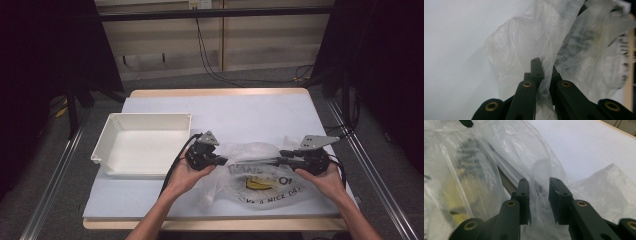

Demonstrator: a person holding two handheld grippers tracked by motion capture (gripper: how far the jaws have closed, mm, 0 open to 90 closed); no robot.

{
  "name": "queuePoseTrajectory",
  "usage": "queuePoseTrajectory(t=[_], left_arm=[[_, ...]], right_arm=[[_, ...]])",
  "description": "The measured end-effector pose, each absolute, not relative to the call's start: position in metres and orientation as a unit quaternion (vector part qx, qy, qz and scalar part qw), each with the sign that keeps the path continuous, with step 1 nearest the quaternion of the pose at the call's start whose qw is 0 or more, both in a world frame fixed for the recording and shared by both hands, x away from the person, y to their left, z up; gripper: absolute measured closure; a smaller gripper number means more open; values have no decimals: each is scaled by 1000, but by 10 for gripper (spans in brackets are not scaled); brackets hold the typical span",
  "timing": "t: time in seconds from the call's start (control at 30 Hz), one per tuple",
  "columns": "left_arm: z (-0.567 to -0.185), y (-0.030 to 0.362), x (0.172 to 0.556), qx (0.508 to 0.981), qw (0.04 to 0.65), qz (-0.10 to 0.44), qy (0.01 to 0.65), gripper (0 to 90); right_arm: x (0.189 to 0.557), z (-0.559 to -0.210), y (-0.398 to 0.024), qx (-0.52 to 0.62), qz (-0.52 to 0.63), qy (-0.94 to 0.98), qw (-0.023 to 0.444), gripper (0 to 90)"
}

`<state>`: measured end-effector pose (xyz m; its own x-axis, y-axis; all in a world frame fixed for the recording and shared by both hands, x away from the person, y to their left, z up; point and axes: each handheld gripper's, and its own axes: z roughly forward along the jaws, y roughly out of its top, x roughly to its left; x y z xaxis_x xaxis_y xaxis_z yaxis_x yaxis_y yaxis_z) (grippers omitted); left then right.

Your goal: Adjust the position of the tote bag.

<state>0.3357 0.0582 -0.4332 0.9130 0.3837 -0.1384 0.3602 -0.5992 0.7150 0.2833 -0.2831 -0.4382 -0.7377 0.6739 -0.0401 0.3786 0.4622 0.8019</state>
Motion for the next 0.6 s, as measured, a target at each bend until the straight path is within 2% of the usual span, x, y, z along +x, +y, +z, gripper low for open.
queuePoseTrajectory(t=[0.17,0.43,0.6], left_arm=[[-441,56,336,910,363,24,196,892],[-450,60,337,913,354,12,204,896],[-454,59,338,919,341,13,196,897]], right_arm=[[283,-440,-289,322,411,832,187,694],[282,-442,-300,328,410,828,195,755],[280,-441,-303,330,404,828,205,758]])
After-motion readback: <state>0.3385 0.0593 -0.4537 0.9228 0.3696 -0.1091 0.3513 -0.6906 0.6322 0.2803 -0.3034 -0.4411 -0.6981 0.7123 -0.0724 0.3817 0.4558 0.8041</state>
